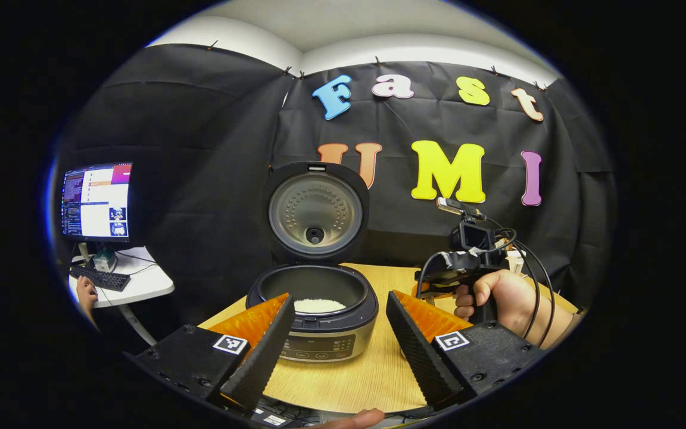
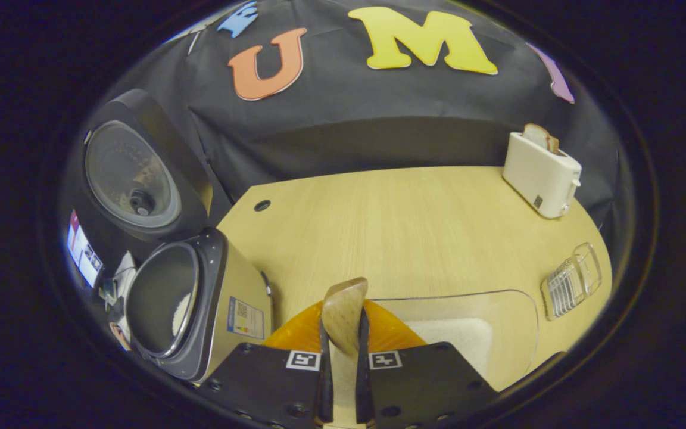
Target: Close the left gripper, press the button to open the rice cooker; take a wooden spoon from the chopstick holder with the right hand, scoop a spoonful of rice and pour it into the rice cooker, then put the wooden spoon back into the chopstick holder.
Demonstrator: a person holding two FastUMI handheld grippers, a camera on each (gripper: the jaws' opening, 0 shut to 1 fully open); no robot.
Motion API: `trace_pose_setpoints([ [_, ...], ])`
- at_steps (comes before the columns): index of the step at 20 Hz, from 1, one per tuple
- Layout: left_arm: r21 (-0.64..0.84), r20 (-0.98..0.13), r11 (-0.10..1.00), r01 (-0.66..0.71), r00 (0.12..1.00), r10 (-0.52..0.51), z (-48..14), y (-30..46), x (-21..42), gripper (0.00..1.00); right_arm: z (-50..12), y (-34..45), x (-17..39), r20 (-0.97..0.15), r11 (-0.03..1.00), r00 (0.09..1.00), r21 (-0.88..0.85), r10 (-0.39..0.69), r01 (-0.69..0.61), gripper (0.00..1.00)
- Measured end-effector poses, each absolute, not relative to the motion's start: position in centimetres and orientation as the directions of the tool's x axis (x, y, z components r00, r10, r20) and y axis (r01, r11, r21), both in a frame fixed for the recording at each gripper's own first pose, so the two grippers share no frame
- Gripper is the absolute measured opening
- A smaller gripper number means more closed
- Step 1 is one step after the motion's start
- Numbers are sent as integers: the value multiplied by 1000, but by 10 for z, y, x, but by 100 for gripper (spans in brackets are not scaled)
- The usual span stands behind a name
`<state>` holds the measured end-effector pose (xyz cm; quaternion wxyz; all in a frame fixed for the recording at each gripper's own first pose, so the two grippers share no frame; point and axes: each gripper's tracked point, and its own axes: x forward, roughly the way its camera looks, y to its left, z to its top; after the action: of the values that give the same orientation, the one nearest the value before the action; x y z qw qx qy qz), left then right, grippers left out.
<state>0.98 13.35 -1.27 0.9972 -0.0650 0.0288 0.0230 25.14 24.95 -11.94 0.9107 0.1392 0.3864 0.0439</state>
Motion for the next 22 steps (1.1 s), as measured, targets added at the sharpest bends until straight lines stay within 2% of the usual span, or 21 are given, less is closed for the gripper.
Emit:
trace_pose_setpoints([
  [1, -130, -65, 990, -53, 997, 44, -13, 134, 10, 96, -119, 249, 250, -690, 941, 690, 336, 220, 37, 15],
  [3, -123, -73, 991, -58, 996, 50, -15, 135, 11, 99, -115, 236, 248, -671, 912, 692, 407, 265, 45, 15],
  [8, -111, -79, 992, -56, 996, 47, -17, 131, 12, 98, -113, 183, 226, -641, 857, 712, 504, 286, 110, 14],
  [12, -83, -73, 995, -47, 996, 41, -14, 122, 11, 99, -126, 170, 180, -663, 815, 661, 565, 351, 133, 16],
  [13, -77, -73, 996, -47, 996, 41, -14, 120, 11, 98, -131, 171, 169, -668, 806, 648, 576, 366, 139, 13],
  [18, -70, -69, 997, -17, 998, 13, -12, 104, 12, 98, -133, 178, 137, -657, 850, 695, 511, 293, 125, 14],
  [22, -68, -63, 998, -5, 998, 0, -11, 101, 12, 100, -135, 183, 133, -586, 861, 770, 498, 250, 99, 14],
])
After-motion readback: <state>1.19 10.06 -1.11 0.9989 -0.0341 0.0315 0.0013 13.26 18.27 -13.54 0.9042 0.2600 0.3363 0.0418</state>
